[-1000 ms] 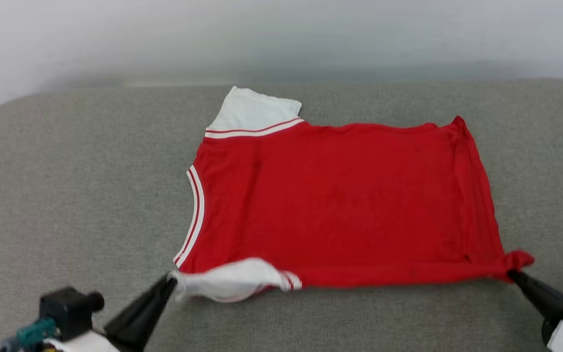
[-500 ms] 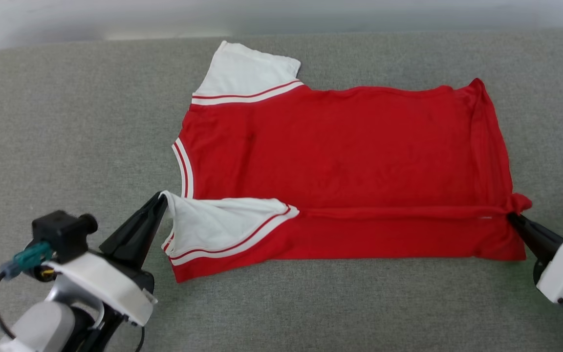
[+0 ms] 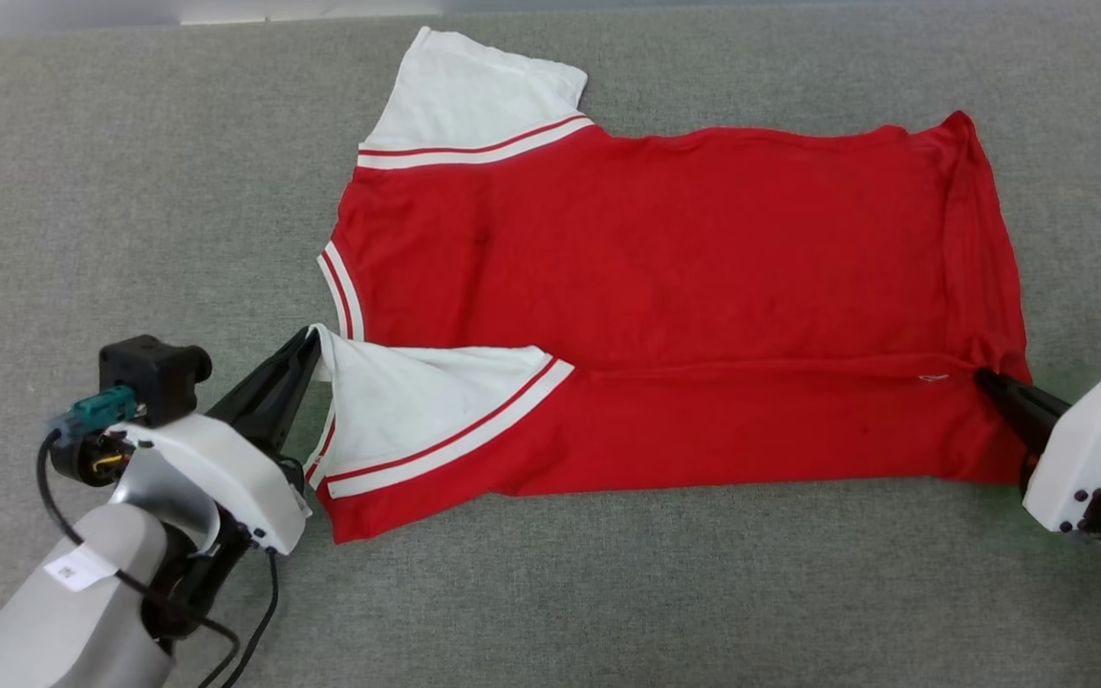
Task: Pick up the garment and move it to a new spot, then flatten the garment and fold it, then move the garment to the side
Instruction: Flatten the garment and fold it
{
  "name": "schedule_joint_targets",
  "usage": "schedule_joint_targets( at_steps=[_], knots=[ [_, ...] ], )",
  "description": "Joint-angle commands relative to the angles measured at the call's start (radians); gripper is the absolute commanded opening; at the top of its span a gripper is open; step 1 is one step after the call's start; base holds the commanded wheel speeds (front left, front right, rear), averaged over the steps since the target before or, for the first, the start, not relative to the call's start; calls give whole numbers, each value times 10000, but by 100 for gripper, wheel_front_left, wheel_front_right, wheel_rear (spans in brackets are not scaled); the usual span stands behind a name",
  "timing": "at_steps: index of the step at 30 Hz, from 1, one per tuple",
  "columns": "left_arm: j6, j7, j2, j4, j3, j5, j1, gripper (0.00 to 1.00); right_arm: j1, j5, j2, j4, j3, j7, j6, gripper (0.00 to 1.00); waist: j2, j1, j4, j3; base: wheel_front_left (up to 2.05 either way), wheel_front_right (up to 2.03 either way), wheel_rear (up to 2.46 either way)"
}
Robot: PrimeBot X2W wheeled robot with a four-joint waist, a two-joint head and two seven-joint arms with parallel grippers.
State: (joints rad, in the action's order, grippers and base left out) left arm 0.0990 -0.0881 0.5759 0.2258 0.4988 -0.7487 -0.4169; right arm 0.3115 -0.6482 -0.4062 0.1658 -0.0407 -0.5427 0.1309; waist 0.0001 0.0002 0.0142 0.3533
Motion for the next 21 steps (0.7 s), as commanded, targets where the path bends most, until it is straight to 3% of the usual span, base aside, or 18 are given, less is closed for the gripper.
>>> schedule_joint_targets(
  at_steps=[1, 3, 4, 5, 6, 7, 14, 21],
  knots=[
    [48, 9, -95, 177, 40, 79, -195, 0, 203, 73, -65, 70, -57, 49, -4, 0, -1, -2, 6, 34, 0, 0, 0],
    [82, 28, -194, 539, 179, 93, -365, 0, 332, 180, -116, 203, -227, 73, -4, 0, -1, -2, 12, 51, 0, 0, 0],
    [98, -13, -243, 718, 216, 135, -452, 25, 392, 246, -136, 298, -277, 56, -4, 0, -1, -2, 16, 43, 0, 0, 0],
    [97, -29, -302, 889, 259, 189, -515, 100, 443, 345, -188, 350, -383, 67, -4, 5, -1, -2, 26, 16, 0, 0, 0],
    [81, -16, -378, 1091, 290, 169, -550, 100, 488, 446, -227, 398, -472, 141, -4, 81, -1, -2, 36, -24, 0, 0, 0],
    [76, -33, -449, 1256, 341, 193, -579, 100, 480, 491, -242, 499, -573, 81, -6, 100, -1, -2, 55, -99, 0, 0, 0],
    [-251, -54, -720, 1746, 275, -11, -408, 100, 415, 1001, -710, 267, -1067, -52, -6, 100, -1, -2, 117, -664, 0, 0, 0],
    [-1395, 477, -664, 1247, -129, -469, 258, 100, -224, 1502, -637, -493, -639, -1098, -4, 100, -1, -2, 130, -1165, 0, 0, 0]
  ],
)
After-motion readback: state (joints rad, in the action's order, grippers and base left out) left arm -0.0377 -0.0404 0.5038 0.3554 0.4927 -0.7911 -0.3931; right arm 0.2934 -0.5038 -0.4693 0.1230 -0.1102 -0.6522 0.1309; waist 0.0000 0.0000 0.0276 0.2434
